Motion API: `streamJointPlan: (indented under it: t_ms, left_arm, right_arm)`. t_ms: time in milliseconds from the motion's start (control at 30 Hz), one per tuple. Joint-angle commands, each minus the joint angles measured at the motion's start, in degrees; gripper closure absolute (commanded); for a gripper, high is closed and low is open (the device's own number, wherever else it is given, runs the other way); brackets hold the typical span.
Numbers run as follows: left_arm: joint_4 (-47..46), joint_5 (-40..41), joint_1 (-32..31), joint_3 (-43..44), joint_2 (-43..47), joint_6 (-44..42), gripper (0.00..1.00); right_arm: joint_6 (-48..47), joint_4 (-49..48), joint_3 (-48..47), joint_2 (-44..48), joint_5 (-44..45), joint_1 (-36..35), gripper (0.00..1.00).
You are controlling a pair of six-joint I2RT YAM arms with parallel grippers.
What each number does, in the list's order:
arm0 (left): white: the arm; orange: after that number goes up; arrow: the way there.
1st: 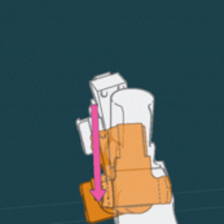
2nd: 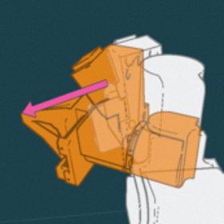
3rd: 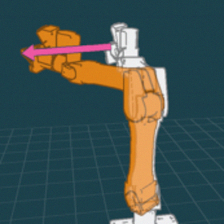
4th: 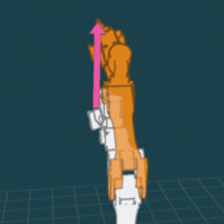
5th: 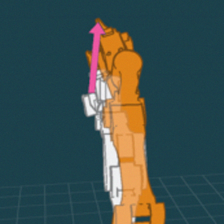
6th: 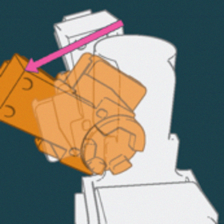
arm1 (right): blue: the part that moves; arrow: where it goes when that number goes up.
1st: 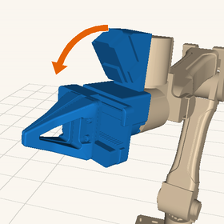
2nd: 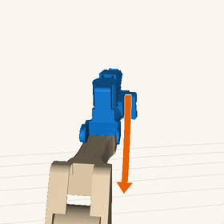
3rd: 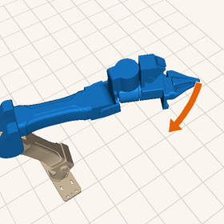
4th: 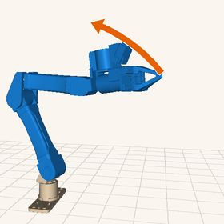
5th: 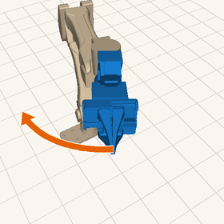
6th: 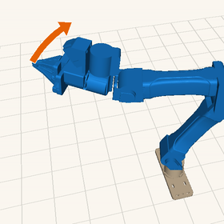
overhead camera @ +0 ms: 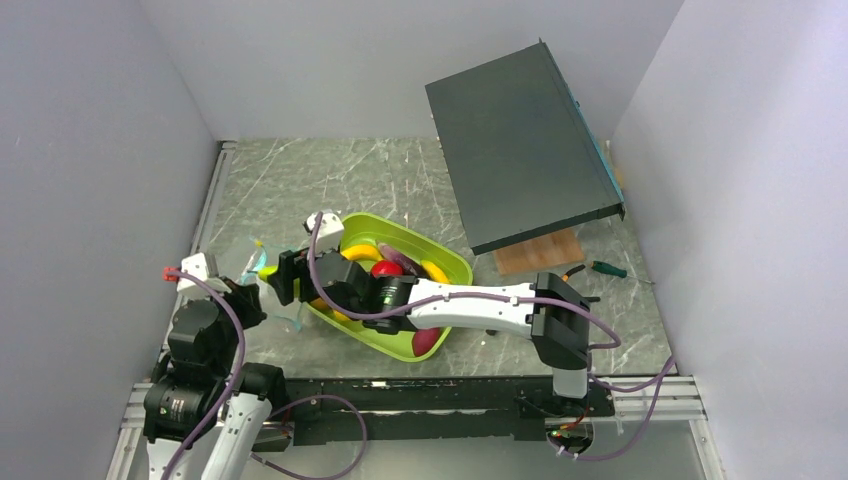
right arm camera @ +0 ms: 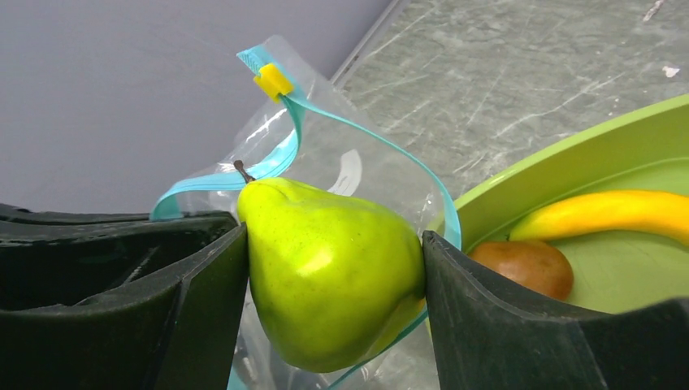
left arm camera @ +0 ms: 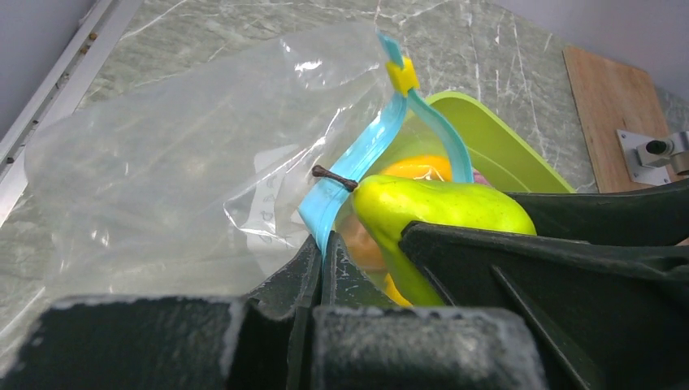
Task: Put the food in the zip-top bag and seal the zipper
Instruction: Place the fake fruit in the zipper food storage bag.
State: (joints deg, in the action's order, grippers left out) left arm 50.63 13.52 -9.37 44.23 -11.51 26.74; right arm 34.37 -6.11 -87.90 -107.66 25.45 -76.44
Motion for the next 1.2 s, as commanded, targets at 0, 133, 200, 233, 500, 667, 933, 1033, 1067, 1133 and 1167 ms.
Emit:
streamJointPlan:
  t_ms: [0,133,200,233,500,667,933,1033,1067,1133,1167]
  left_arm:
    - [-1.7,2.8,-0.1,0.9,1.3,1.5,1.00]
    - [-1.3,3.7,-0.1,1.0,1.5,2.1,1.00]
    - [-1.0,4.0,-0.1,1.1,1.4,2.2,1.00]
    - [-1.0,4.2,-0.1,1.1,1.4,2.3,1.00]
    - [-0.2,5.4,-0.1,1.4,0.0,3.0,1.00]
    - [-1.6,4.3,-0.1,0.6,-0.3,2.2,1.00]
    - [-2.1,1.0,-0.1,0.6,-2.3,1.0,1.00]
    - [-2.4,-0.1,-0.1,0.7,-3.0,0.6,1.00]
    - [-2.3,0.0,-0.1,0.8,-3.1,0.5,1.00]
    - [-2.1,0.2,-0.1,0.8,-3.0,0.8,1.00]
    - [-2.2,0.1,-0.1,0.8,-2.7,0.7,1.00]
  right_arm:
    - [-2.9,1.7,-0.7,-0.7,2.6,-0.4,0.60]
    - [-4.5,0.9,0.0,-0.2,3.7,-1.3,0.54]
    - [-5.6,0.8,-0.1,0.2,5.1,-1.8,0.53]
    - [-5.9,0.8,0.2,0.4,5.5,-2.0,0.53]
    - [-9.2,-9.6,10.0,5.5,0.9,-2.2,0.55]
    - [-9.1,-15.8,14.9,7.4,-1.7,-2.1,0.55]
    - [-8.2,-17.1,12.7,8.8,-2.8,-1.3,0.56]
    - [-8.1,-17.0,12.5,10.0,-3.8,-0.8,0.56]
    - [-8.7,-18.5,13.3,10.7,-5.1,-0.7,0.56]
    - [-9.4,-21.2,15.6,12.3,-7.2,-0.7,0.56]
    - [-9.1,-22.8,16.9,13.5,-7.9,-0.7,0.56]
